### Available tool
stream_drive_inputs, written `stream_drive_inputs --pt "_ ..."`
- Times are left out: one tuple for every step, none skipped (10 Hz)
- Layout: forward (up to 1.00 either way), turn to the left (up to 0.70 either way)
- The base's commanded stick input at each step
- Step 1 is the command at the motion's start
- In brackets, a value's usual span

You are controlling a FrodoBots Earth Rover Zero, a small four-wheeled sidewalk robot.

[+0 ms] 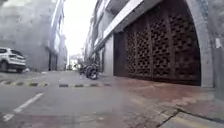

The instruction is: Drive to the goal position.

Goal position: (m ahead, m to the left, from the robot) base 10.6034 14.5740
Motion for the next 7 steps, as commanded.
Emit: stream_drive_inputs --pt "1.00 -0.40" --pt "1.00 -0.40" --pt "1.00 -0.32" --pt "1.00 0.00" --pt "1.00 0.00" --pt "1.00 0.00" --pt "1.00 0.00"
